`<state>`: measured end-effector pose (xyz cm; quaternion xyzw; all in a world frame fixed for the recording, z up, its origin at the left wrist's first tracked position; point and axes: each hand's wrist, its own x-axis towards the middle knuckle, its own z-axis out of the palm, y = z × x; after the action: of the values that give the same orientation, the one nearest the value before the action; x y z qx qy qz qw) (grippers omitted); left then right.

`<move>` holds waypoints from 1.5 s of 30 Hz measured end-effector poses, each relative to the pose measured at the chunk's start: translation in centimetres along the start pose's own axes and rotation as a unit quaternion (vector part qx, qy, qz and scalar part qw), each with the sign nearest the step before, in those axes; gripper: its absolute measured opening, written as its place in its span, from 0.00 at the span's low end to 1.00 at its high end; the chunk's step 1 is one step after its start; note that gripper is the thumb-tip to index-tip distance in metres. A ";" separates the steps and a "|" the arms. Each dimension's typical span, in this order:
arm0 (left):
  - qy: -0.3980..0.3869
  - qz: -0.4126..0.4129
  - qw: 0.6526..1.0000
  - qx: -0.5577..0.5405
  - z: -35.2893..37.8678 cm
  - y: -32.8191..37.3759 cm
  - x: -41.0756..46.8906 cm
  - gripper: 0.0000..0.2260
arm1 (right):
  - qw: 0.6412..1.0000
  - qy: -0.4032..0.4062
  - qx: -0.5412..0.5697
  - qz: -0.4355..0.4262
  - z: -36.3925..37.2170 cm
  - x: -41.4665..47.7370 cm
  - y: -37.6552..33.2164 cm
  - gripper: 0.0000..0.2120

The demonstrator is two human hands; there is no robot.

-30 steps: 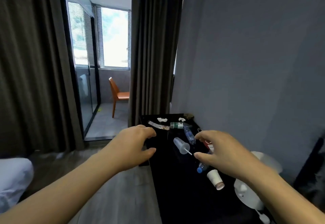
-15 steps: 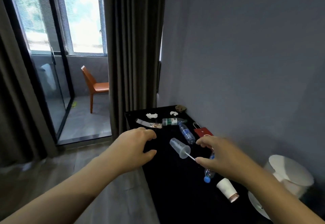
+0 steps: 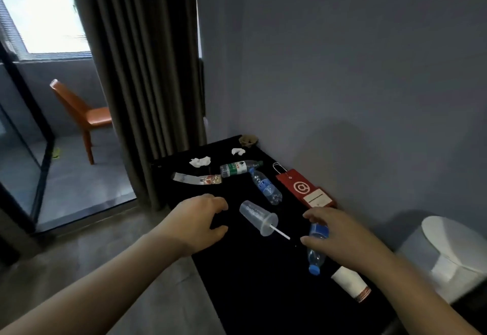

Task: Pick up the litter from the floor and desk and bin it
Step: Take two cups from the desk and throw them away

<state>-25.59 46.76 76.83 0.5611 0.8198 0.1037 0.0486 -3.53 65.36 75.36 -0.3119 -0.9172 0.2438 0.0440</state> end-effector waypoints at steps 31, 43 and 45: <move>-0.252 0.238 0.938 -0.022 11.3 -7.2 25.2 0.18 | 0.910 0.092 0.090 0.395 9.7 6.9 4.9 0.20; -0.340 0.233 0.911 0.019 19.1 -3.8 31.1 0.26 | 0.864 0.041 0.103 0.492 11.9 7.6 16.8 0.27; -0.355 0.235 0.904 0.026 20.1 -4.0 31.6 0.30 | 0.859 0.022 0.095 0.503 12.6 7.9 17.9 0.32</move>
<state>-36.82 77.13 57.49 0.7384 0.5948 -0.1156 0.2958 -2.91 77.03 55.19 -0.7304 -0.6066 0.3119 -0.0349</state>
